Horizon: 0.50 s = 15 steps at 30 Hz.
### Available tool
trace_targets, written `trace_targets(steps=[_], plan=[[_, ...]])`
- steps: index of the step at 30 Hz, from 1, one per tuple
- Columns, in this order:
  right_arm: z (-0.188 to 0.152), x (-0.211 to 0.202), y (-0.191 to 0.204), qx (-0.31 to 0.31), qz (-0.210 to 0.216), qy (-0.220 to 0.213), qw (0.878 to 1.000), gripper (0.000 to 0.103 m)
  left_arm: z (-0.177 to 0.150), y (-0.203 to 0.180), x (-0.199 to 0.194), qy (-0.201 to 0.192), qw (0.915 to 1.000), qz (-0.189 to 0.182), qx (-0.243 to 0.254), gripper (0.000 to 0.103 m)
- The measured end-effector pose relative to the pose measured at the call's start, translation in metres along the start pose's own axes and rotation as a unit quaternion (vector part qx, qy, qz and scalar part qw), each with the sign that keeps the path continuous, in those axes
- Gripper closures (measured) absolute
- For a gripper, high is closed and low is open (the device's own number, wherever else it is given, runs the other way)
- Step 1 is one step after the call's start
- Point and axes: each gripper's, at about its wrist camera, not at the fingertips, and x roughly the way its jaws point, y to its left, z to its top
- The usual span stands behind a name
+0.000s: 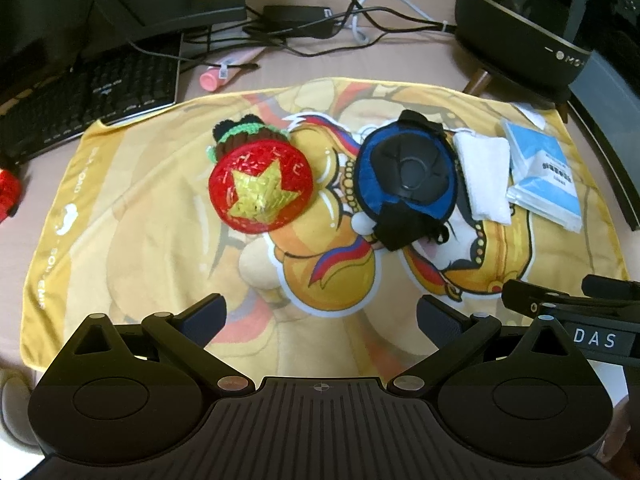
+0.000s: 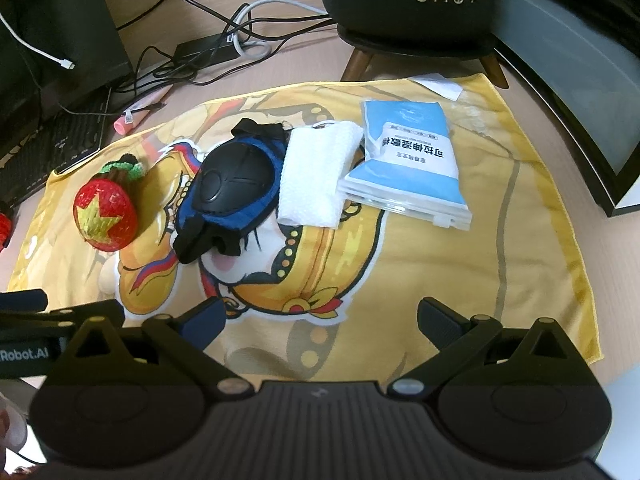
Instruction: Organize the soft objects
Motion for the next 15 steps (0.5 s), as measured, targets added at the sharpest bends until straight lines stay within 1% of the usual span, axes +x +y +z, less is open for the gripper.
trace_targets(steps=[15], plan=[[0.0030, 0.0031, -0.0034, 0.004, 0.002, 0.007, 1.000, 0.000, 0.0014, -0.0020, 0.0028, 0.003, 1.0000, -0.003, 0.002, 0.000]])
